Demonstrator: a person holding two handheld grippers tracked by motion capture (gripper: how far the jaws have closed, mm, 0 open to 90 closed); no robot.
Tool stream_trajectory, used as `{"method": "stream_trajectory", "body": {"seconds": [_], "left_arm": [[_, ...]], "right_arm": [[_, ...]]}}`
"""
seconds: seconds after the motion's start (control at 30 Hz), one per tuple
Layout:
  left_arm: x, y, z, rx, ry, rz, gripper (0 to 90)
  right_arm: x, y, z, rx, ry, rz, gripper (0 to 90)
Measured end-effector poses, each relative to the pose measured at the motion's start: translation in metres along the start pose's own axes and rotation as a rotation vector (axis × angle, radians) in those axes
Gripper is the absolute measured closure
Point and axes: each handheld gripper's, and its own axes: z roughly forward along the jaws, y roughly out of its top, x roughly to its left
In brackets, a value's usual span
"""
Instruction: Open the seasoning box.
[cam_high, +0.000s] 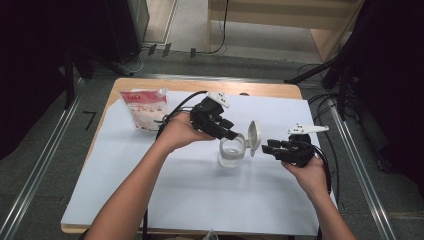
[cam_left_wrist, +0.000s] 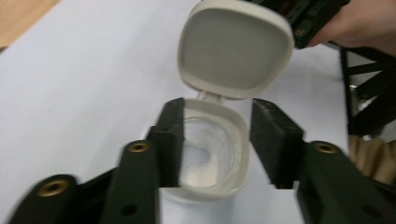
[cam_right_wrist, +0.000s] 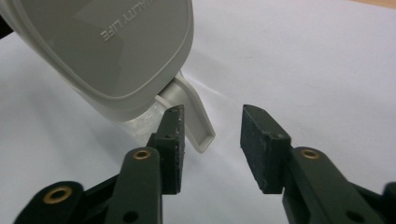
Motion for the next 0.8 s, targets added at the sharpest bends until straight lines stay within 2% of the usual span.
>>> {"method": "stream_trajectory", "body": {"seconds": [0.07,0.13,0.37,0.47,0.6,0.7,0.8], "left_arm": [[0.004,-0.006,-0.002,-0.002,-0.029,-0.019,50.8],[0.008,-0.012,-0.006,-0.005,-0.046,-0.041,47.1],[0.011,-0.032,-0.018,-0.016,-0.04,-0.08,47.1],[0.013,-0.041,-0.023,-0.005,-0.041,-0.102,45.3],[0.015,-0.051,-0.029,-0.028,-0.05,-0.126,45.5],[0.016,-0.056,-0.034,-0.007,-0.028,-0.137,45.3],[0.015,-0.06,-0.042,-0.035,-0.011,-0.145,44.5]], "right_arm": [[0.002,0.0,-0.003,-0.003,-0.014,-0.014,59.3],[0.004,-0.001,-0.006,0.003,-0.006,-0.015,57.5],[0.005,-0.008,-0.015,0.003,0.017,0.042,49.9],[0.007,-0.011,-0.017,0.008,0.016,0.042,49.1],[0.011,-0.015,-0.019,0.013,0.017,0.033,45.6],[0.014,-0.019,-0.019,0.028,0.016,0.0,43.1],[0.015,-0.02,-0.017,0.041,0.016,-0.018,41.8]]}}
